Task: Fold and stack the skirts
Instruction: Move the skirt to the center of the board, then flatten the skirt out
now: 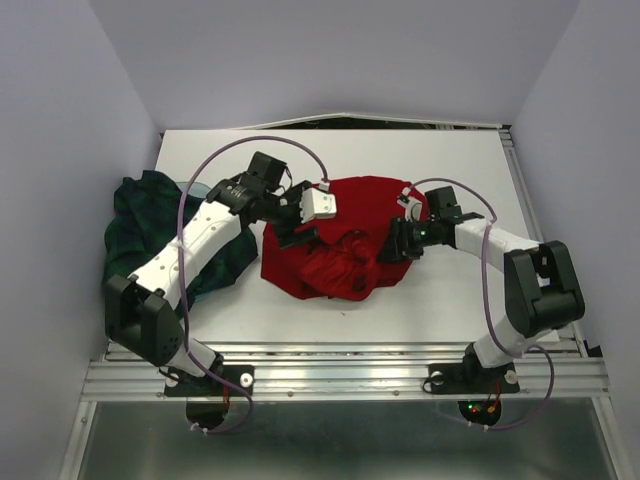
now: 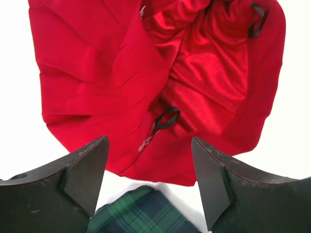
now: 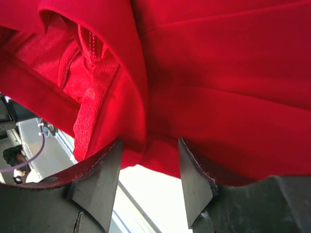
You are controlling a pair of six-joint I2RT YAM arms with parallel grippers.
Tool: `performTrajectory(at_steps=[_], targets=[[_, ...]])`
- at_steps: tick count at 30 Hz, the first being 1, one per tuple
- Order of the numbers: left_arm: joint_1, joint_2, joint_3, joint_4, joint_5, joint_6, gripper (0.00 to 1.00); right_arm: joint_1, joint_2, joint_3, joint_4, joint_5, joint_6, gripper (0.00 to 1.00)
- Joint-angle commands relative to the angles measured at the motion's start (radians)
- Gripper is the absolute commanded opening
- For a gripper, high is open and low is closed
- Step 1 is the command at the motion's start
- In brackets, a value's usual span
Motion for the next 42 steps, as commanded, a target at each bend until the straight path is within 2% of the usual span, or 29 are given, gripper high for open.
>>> performTrajectory(at_steps=[1,4,6,9,10,12,19,24,27,32,42], targets=[[-0.035,-0.001,0.036,0.033,-0.064,-0.127,0.8,0.024,0.014,0.04,0.075,-0.014,0.025,0.54],[-0.035,-0.004,0.038,0.054,-0.056,-0.185,0.8,0.024,0.042,0.041,0.09,-0.071,0.039,0.49],[-0.037,-0.001,0.042,0.064,-0.058,-0.213,0.8,0.024,0.055,0.044,0.098,-0.109,0.04,0.4],[-0.037,0.013,0.054,0.082,-0.079,-0.284,0.8,0.024,0.054,0.055,0.101,-0.159,0.062,0.24],[-0.037,0.019,0.059,0.097,-0.095,-0.326,0.8,0.024,0.052,0.062,0.104,-0.168,0.066,0.13],[-0.042,0.037,0.065,0.11,-0.133,-0.374,0.8,0.024,0.04,0.07,0.104,-0.17,0.071,0.01],[-0.052,0.045,0.074,0.127,-0.282,-0.531,0.86,0.024,-0.102,0.087,0.112,-0.013,0.074,0.01],[-0.075,-0.023,0.036,0.147,-0.302,-0.607,0.88,0.033,-0.191,0.104,0.044,0.215,0.022,0.01],[-0.117,-0.062,0.013,0.151,-0.305,-0.609,0.89,0.042,-0.219,0.102,0.018,0.312,-0.006,0.01],[-0.242,-0.063,-0.051,0.171,-0.504,-0.614,0.89,0.1,-0.234,0.092,0.012,0.539,-0.062,0.01],[-0.33,-0.023,-0.125,0.226,-0.668,-0.663,0.86,0.139,-0.233,0.079,0.012,0.613,-0.07,0.01]])
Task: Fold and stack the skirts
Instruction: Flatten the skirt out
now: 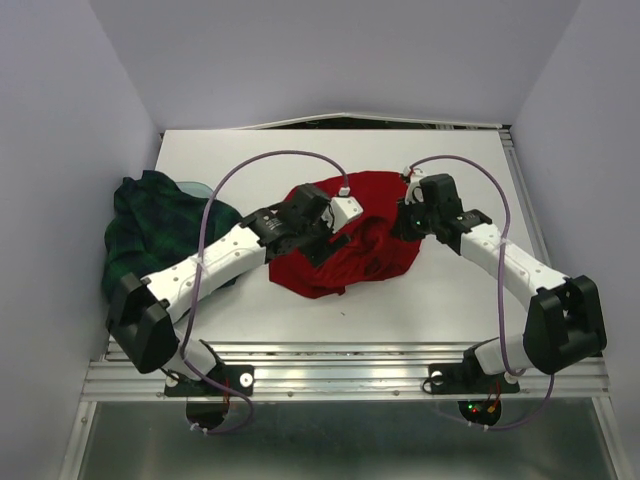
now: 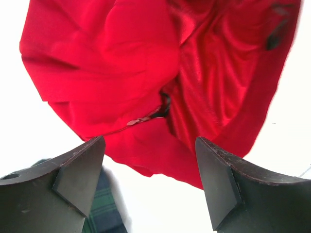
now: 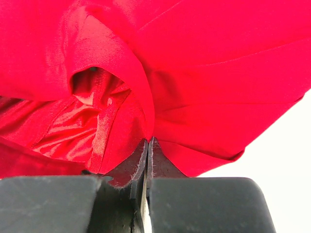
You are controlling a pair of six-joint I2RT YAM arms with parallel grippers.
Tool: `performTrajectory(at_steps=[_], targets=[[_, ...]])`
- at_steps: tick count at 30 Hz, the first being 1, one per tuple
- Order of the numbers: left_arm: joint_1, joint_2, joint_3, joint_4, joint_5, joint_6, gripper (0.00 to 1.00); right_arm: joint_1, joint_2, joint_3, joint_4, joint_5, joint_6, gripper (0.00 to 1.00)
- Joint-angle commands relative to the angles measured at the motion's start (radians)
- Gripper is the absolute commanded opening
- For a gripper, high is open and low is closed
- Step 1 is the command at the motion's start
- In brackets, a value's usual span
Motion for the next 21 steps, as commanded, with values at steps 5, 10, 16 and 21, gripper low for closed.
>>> performTrajectory(at_steps=[5,10,16,21], targets=[[-0.038,0.077,-0.015,0.08,-0.193,-0.057,0.85,0.004,-0.028,0.0,0.018,0.102,-0.033,0.01],[-0.034,0.138,0.005,0.05,-0.298,-0.064,0.66,0.004,-0.042,0.0,0.001,0.24,-0.064,0.01],[0.063,0.115,0.056,0.004,-0.319,-0.061,0.1,0.004,-0.065,0.008,-0.022,0.407,-0.096,0.01],[0.118,0.039,0.145,-0.019,-0.31,-0.016,0.0,0.004,-0.084,0.062,-0.022,0.559,-0.181,0.01]])
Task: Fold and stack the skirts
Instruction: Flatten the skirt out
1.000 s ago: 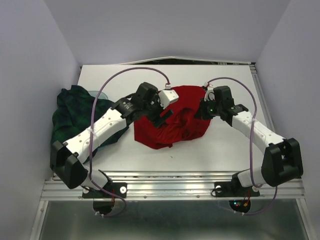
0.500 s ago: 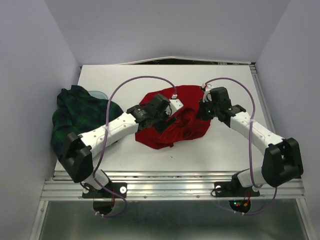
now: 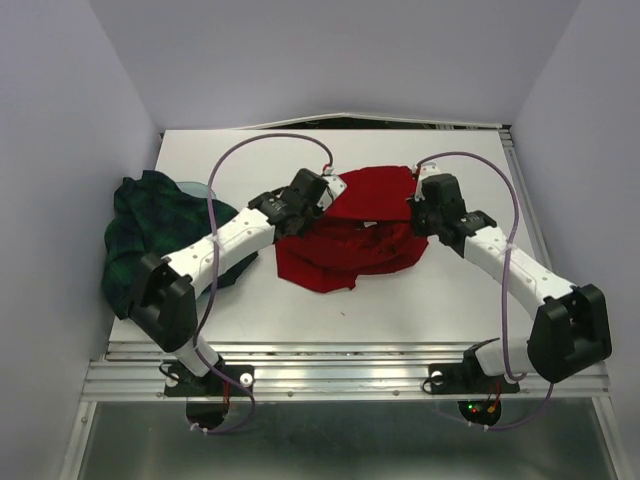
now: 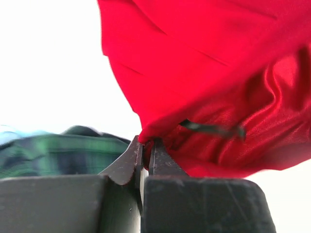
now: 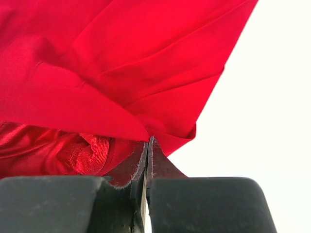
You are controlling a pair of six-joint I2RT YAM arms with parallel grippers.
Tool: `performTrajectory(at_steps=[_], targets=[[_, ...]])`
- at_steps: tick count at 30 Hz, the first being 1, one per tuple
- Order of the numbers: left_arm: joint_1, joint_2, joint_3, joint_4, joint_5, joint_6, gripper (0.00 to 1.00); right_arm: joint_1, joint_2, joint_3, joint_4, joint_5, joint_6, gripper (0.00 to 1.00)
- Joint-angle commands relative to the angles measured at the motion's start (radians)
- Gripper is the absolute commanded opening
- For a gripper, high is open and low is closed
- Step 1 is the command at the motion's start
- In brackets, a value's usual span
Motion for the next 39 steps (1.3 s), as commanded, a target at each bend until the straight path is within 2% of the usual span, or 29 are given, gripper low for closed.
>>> performTrajectory(at_steps=[1,7,12,15,23,28,31,32,33,35,38,39], targets=[[0.039,-0.132,0.111,-0.031,-0.044,0.041,0.0,0.0,-0.04,0.101,0.007,0.22,-0.115,0.01],[0.044,-0.242,0.152,0.017,-0.059,0.115,0.0,0.0,-0.015,0.239,0.022,0.289,-0.276,0.01],[0.109,-0.29,0.197,0.051,-0.049,0.112,0.0,-0.043,0.011,0.38,0.027,0.228,-0.391,0.01],[0.132,-0.325,0.211,0.057,0.009,0.112,0.0,-0.043,0.02,0.377,0.028,0.22,-0.492,0.01],[0.155,-0.399,0.187,0.077,0.017,0.09,0.0,-0.107,-0.02,0.454,0.028,0.315,-0.601,0.01],[0.203,-0.272,0.32,0.075,0.04,0.078,0.0,-0.138,0.084,0.603,0.028,0.32,-0.623,0.01],[0.264,-0.134,0.47,0.077,0.1,0.043,0.0,-0.172,0.274,0.782,0.027,0.321,-0.63,0.01],[0.28,-0.096,0.569,0.074,0.115,0.038,0.0,-0.186,0.32,0.835,0.027,0.324,-0.636,0.01],[0.309,-0.016,0.619,0.072,0.135,0.038,0.0,-0.198,0.363,0.95,0.022,0.329,-0.641,0.01],[0.332,0.105,0.783,0.072,0.181,0.035,0.0,-0.212,0.5,1.072,0.022,0.347,-0.649,0.01],[0.367,0.216,0.955,0.09,0.242,0.027,0.0,-0.235,0.636,1.349,0.027,0.379,-0.644,0.01],[0.375,0.272,1.046,0.106,0.259,0.017,0.0,-0.25,0.728,1.43,0.032,0.389,-0.643,0.01]])
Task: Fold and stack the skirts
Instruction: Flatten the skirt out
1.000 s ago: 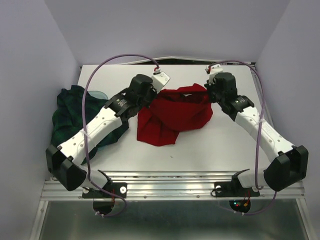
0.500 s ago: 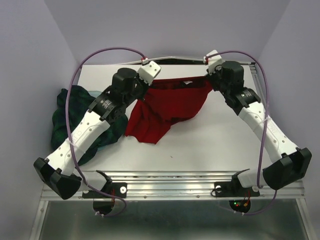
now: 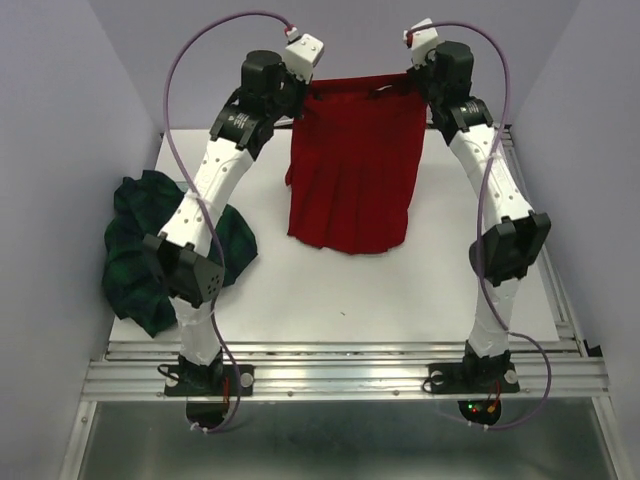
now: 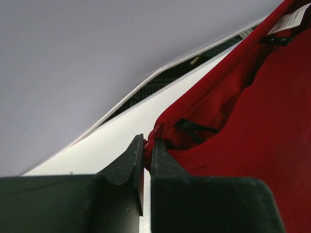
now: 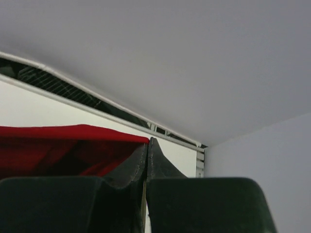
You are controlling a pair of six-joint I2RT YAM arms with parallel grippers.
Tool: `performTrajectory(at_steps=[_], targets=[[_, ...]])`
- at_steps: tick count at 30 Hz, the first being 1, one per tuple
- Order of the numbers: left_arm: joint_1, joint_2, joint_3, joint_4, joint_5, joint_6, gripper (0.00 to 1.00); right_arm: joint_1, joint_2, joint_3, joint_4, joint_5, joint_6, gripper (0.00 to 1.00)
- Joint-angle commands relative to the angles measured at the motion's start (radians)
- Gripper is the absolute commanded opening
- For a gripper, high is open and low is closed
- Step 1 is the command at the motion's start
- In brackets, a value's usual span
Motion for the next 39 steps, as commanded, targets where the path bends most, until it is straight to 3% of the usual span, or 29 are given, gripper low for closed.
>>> performTrajectory(at_steps=[1,2,4,6,9,11,12,15,19,20,24,28,31,39], targets=[[0.102,0.06,0.239,0.05,-0.061,-0.004,0.0,-0.145,0.159,0.317,0.043,0.293,-0.051,0.01],[0.106,0.073,0.26,0.082,-0.06,-0.009,0.0,-0.145,0.197,0.449,0.056,0.302,-0.064,0.01],[0.111,0.081,0.265,0.165,-0.06,-0.009,0.0,-0.145,0.236,0.488,0.159,0.328,-0.087,0.01],[0.114,0.057,0.224,0.342,-0.103,0.001,0.0,-0.145,0.167,0.385,0.325,0.333,-0.103,0.01],[0.122,0.006,0.145,0.463,-0.148,0.01,0.0,-0.155,0.093,0.275,0.482,0.333,-0.074,0.01],[0.129,-0.038,0.068,0.595,-0.171,0.017,0.0,-0.155,0.06,0.287,0.483,0.339,-0.017,0.01],[0.134,-0.093,-0.042,0.647,-0.168,0.028,0.0,-0.164,0.038,0.271,0.489,0.335,-0.006,0.01],[0.136,-0.188,-0.251,0.796,-0.124,0.089,0.0,-0.164,-0.069,0.029,0.535,0.278,0.026,0.01],[0.134,-0.242,-0.451,0.725,-0.016,0.139,0.0,-0.164,-0.183,-0.234,0.445,0.128,0.058,0.01],[0.134,-0.258,-0.506,0.706,0.016,0.149,0.0,-0.164,-0.203,-0.375,0.41,0.074,0.04,0.01],[0.114,-0.366,-0.907,0.689,0.065,0.212,0.0,-0.164,-0.315,-0.757,0.333,-0.061,-0.023,0.01],[0.054,-0.474,-1.135,0.597,0.117,0.295,0.0,-0.164,-0.452,-1.058,0.291,-0.119,-0.086,0.01],[0.018,-0.575,-1.223,0.538,0.137,0.301,0.0,-0.164,-0.536,-1.163,0.229,-0.132,-0.08,0.01],[-0.019,-0.73,-1.226,0.181,0.294,0.367,0.02,-0.164,-0.689,-1.143,-0.17,-0.253,-0.161,0.01]])
